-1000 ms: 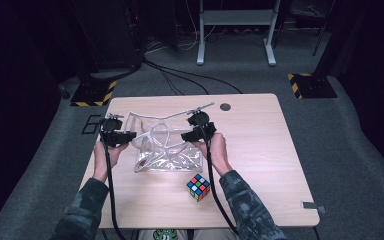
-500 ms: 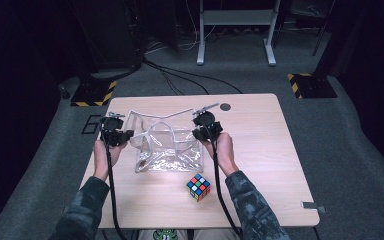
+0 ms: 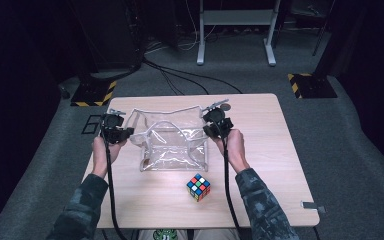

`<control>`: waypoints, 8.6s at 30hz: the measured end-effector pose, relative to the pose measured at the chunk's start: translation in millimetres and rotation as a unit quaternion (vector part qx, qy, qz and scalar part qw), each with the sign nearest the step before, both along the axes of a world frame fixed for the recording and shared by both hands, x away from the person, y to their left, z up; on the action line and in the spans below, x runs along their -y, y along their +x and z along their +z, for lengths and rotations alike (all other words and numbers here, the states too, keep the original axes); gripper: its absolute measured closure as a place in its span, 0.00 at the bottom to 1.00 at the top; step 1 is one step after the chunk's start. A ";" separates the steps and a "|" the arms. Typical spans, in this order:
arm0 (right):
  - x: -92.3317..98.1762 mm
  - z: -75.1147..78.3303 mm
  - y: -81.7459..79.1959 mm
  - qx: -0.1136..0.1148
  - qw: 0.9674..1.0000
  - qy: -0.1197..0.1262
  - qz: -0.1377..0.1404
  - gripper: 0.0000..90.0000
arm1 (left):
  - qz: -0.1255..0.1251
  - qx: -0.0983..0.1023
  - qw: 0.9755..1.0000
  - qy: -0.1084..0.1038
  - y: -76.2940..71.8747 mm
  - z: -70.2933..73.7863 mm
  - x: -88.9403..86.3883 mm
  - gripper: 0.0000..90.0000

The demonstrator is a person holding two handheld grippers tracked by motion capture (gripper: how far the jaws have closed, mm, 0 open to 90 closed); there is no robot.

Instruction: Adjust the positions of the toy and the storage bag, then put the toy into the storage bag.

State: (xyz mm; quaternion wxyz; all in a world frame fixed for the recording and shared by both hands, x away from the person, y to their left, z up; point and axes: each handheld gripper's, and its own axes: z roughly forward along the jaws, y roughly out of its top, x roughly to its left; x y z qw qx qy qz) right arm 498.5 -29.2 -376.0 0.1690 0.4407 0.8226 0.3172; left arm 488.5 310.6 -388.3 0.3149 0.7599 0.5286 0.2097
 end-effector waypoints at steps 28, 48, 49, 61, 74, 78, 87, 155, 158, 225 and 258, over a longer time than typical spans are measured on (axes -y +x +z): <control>66.5 22.8 16.5 -0.010 0.998 -0.012 -0.053 0.97 | -0.040 -0.022 0.999 0.003 22.2 10.8 27.8 0.99; 87.3 11.9 44.1 -0.030 0.995 -0.023 -0.093 0.97 | -0.048 -0.048 0.998 0.016 54.1 9.7 42.1 0.99; 87.8 10.1 45.8 -0.032 0.995 -0.021 -0.096 0.96 | -0.047 -0.051 0.998 0.015 55.7 8.9 42.3 0.99; 87.5 -1.4 58.9 -0.041 0.993 -0.023 -0.108 0.95 | -0.035 -0.071 0.997 0.015 72.3 3.4 46.0 0.98; 92.1 -4.0 56.1 -0.036 0.993 0.020 -0.113 0.76 | -0.004 -0.036 0.998 0.046 69.7 7.9 50.2 0.59; 91.1 -2.5 54.3 -0.033 0.993 0.024 -0.115 0.54 | -0.002 -0.027 0.999 0.041 67.4 9.4 50.8 0.38; 93.8 10.6 38.0 0.000 0.993 0.062 -0.102 0.19 | 0.000 0.010 1.000 0.021 55.5 21.9 46.4 0.14; 123.2 -152.4 -111.8 0.020 0.997 0.010 -0.073 0.00 | -0.023 0.011 1.000 -0.003 -99.1 -142.7 -16.9 0.00; 122.6 -152.7 -112.8 0.020 0.997 0.013 -0.078 0.00 | -0.022 0.011 1.000 -0.001 -99.9 -142.9 -16.4 0.00; 112.9 -123.9 -151.9 0.027 0.993 0.060 -0.096 0.00 | 0.009 0.013 1.000 -0.002 -98.8 -143.4 -17.5 0.00; 74.5 -93.9 -142.7 0.036 0.997 0.062 -0.005 0.00 | 0.010 0.014 1.000 -0.002 -95.7 -143.4 -15.7 0.01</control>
